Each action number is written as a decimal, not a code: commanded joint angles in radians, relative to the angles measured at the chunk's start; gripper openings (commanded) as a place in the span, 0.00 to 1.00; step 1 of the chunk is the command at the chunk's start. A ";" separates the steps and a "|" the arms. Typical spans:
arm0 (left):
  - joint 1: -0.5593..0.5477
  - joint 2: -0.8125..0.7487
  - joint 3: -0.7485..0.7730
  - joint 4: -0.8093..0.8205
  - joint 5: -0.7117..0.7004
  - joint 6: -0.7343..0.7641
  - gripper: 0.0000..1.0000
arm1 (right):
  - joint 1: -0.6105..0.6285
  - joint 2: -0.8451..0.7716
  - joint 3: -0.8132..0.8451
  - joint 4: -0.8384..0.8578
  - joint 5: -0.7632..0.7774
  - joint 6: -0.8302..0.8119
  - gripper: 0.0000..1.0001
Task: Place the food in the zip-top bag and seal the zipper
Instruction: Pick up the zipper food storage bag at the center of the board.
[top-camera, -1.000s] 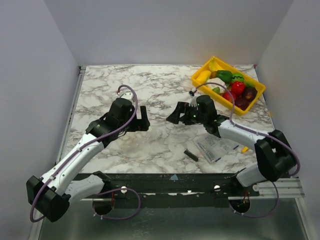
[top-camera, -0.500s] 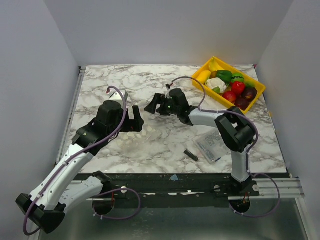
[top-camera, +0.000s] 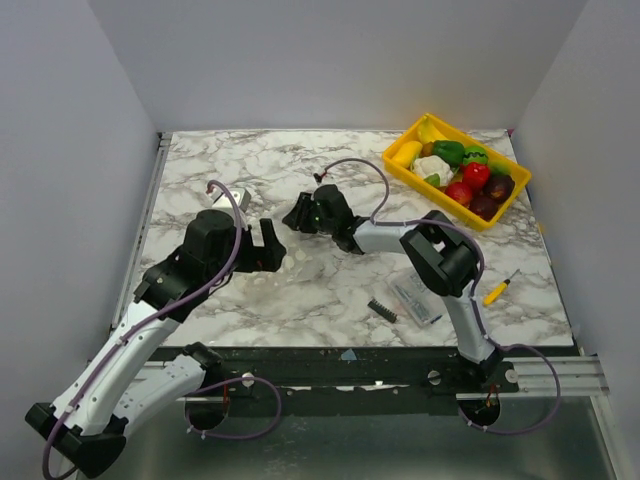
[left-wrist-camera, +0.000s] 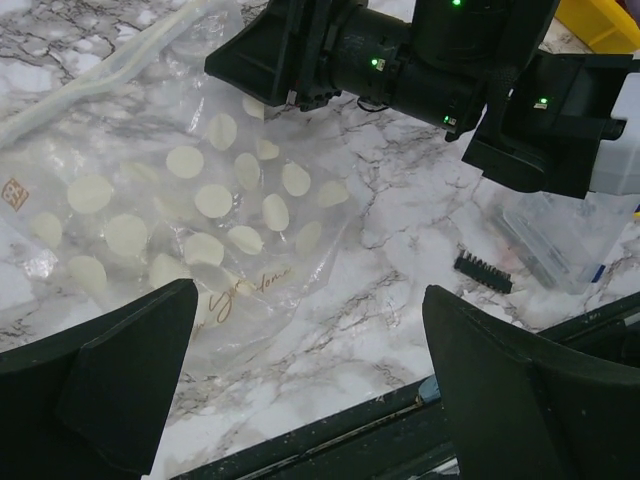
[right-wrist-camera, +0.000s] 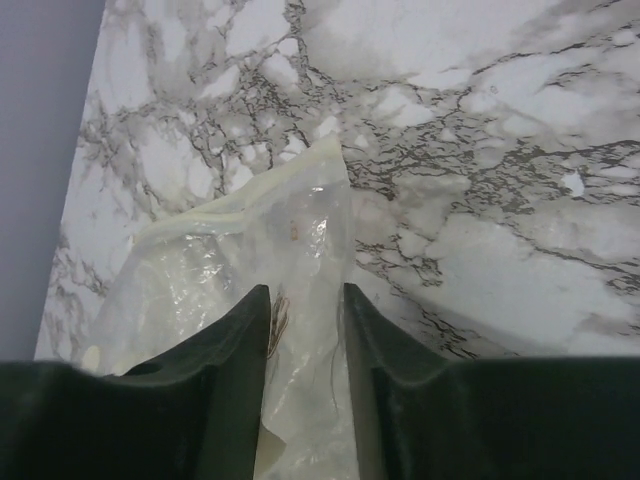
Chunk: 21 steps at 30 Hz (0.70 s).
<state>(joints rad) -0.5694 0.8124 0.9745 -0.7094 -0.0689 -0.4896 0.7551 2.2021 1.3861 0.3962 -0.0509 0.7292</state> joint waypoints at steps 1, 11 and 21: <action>0.005 -0.059 -0.046 -0.039 0.034 -0.072 0.97 | 0.011 -0.046 -0.071 0.099 0.096 -0.023 0.31; 0.008 -0.148 0.003 -0.130 0.004 -0.083 0.97 | 0.006 -0.284 -0.166 0.103 -0.167 -0.408 0.00; 0.028 -0.054 0.216 -0.185 -0.025 0.162 0.97 | -0.120 -0.514 -0.195 -0.119 -0.822 -0.654 0.00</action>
<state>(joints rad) -0.5606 0.7025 1.0992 -0.8661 -0.0879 -0.4580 0.7216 1.7271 1.2236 0.3511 -0.5144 0.1654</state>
